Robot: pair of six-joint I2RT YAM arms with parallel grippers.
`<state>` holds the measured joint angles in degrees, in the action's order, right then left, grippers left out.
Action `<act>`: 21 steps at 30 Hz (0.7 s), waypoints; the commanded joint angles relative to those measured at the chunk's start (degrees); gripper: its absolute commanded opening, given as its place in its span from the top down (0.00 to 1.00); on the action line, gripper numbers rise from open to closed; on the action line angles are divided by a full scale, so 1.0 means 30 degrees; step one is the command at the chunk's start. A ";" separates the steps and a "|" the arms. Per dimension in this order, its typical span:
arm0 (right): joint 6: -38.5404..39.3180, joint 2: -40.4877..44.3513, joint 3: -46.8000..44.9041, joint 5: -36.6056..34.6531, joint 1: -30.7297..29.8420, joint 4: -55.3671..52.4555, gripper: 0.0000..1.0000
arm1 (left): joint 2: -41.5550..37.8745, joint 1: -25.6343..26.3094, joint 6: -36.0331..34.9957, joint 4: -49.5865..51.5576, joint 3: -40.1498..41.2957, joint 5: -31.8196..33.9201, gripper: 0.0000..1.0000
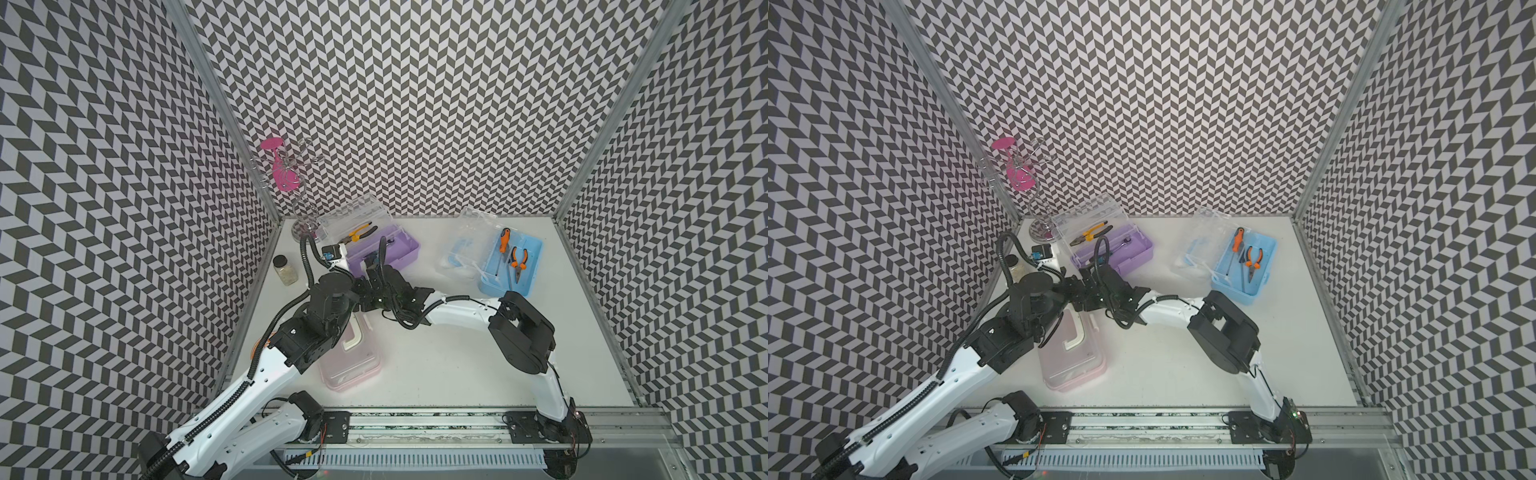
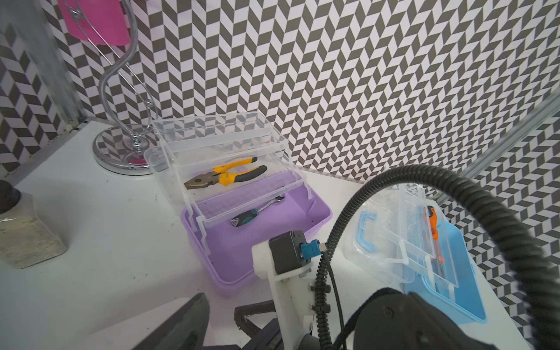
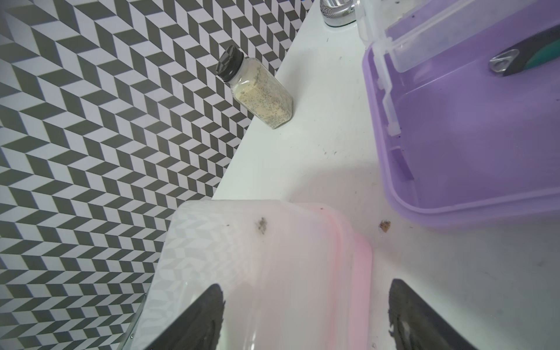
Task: Close toolboxes
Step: Move the toolbox to the center of the board, then adjust the toolbox at the center of the board.
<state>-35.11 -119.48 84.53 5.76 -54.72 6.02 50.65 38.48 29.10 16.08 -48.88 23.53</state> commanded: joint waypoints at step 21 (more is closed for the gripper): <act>0.1671 -0.1772 0.2826 -0.3899 0.3997 -0.2903 0.13 | 0.1631 -0.1765 0.0244 -0.1517 0.0442 -0.2892 0.01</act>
<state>-30.89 -122.10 91.31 -4.01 -43.20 -1.21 55.42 33.69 29.43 13.06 -48.12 15.92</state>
